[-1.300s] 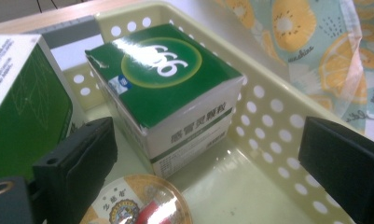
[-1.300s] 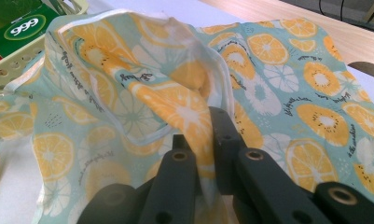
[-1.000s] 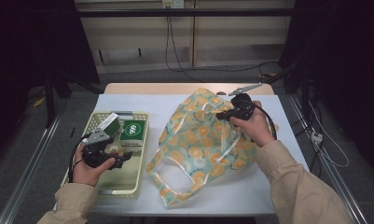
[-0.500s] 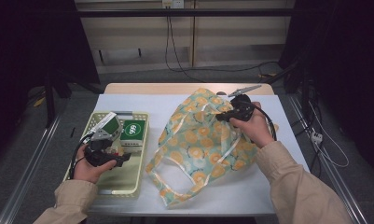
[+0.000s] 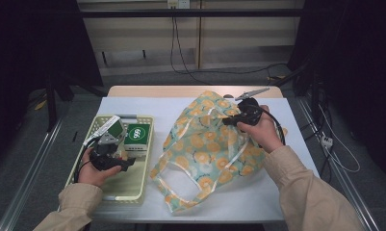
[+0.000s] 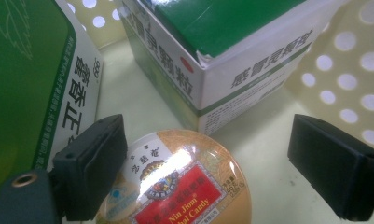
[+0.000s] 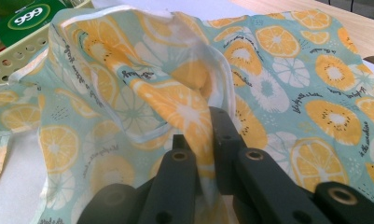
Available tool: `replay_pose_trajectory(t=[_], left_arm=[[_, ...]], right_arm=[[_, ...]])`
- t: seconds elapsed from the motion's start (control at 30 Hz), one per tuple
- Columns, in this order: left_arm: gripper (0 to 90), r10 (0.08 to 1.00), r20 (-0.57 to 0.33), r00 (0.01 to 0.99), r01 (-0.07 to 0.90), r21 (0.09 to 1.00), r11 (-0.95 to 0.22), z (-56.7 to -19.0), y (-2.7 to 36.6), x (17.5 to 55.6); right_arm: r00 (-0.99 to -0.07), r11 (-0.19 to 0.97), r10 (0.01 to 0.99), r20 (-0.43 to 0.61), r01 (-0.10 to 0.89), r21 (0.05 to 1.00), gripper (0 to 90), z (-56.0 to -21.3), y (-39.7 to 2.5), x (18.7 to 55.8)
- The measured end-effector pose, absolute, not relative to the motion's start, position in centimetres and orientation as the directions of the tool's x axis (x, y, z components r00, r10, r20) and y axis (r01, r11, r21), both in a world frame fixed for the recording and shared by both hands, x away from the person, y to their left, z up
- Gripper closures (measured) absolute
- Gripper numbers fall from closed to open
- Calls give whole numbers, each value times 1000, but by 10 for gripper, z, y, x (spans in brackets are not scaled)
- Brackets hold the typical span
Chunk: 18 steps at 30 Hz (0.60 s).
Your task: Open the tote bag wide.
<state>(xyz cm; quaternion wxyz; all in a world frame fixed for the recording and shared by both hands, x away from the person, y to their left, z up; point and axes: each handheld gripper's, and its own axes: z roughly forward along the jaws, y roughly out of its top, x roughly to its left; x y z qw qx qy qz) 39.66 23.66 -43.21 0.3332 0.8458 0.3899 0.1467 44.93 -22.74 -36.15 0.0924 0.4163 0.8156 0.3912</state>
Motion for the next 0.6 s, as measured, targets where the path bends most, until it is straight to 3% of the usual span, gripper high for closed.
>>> replay_pose_trajectory(t=[0.27,0.6], left_arm=[[106,749,-30,661,551,697,-458,-429,236,399],[124,723,16,691,554,630,-543,-435,232,404]], right_arm=[[-639,351,750,172,604,716,880,-361,-227,449],[-642,350,746,174,601,718,879,-362,-227,448]])
